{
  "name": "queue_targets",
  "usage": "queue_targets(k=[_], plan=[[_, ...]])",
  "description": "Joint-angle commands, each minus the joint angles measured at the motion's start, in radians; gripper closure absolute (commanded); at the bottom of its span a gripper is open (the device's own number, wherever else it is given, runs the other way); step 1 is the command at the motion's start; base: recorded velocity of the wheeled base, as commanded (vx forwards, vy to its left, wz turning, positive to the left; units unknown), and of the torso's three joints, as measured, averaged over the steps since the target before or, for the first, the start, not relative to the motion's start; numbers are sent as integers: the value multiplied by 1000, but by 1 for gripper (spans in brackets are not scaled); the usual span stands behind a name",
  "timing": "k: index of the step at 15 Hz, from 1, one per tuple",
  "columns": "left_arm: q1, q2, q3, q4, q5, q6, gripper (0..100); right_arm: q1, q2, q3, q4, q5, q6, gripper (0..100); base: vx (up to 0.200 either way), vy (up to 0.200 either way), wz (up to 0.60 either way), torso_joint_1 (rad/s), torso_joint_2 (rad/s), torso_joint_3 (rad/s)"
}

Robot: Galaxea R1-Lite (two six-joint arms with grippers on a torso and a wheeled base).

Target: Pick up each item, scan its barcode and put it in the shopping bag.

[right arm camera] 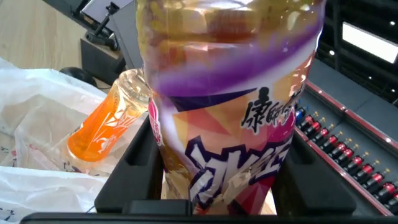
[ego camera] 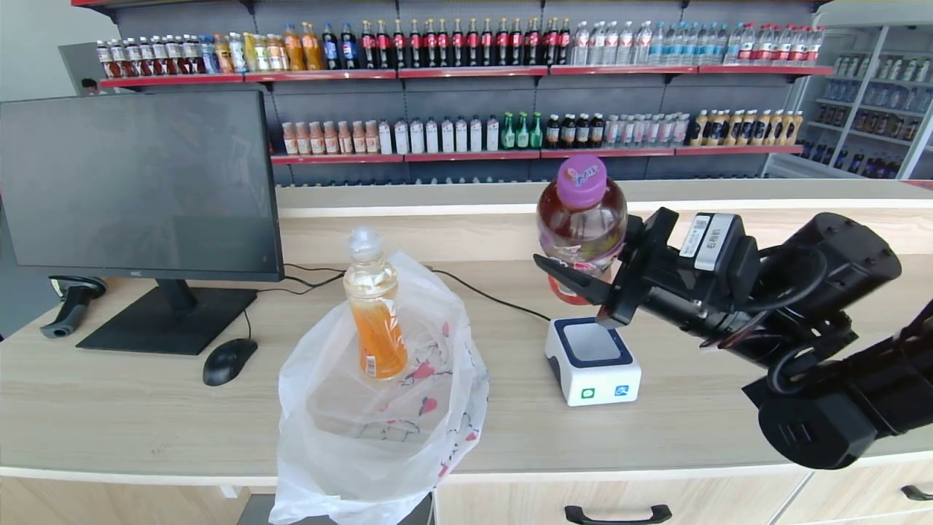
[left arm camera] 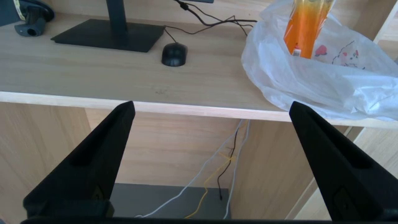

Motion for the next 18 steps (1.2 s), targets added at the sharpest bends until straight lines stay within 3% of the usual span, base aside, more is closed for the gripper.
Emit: queue_targets(k=[1, 5, 9, 15, 18], plan=[[0, 0, 0, 0, 0, -1, 0, 3, -76, 46, 0, -37, 46, 100, 0, 0, 0, 0, 0, 0], [0, 0, 0, 0, 0, -1, 0, 6, -142, 102, 0, -126, 178, 100, 0, 0, 0, 0, 0, 0], [0, 0, 0, 0, 0, -1, 0, 41, -224, 222, 0, -284, 328, 100, 0, 0, 0, 0, 0, 0], [0, 0, 0, 0, 0, -1, 0, 41, -274, 271, 0, -323, 443, 100, 0, 0, 0, 0, 0, 0], [0, 0, 0, 0, 0, -1, 0, -29, -291, 328, 0, -301, 443, 100, 0, 0, 0, 0, 0, 0]])
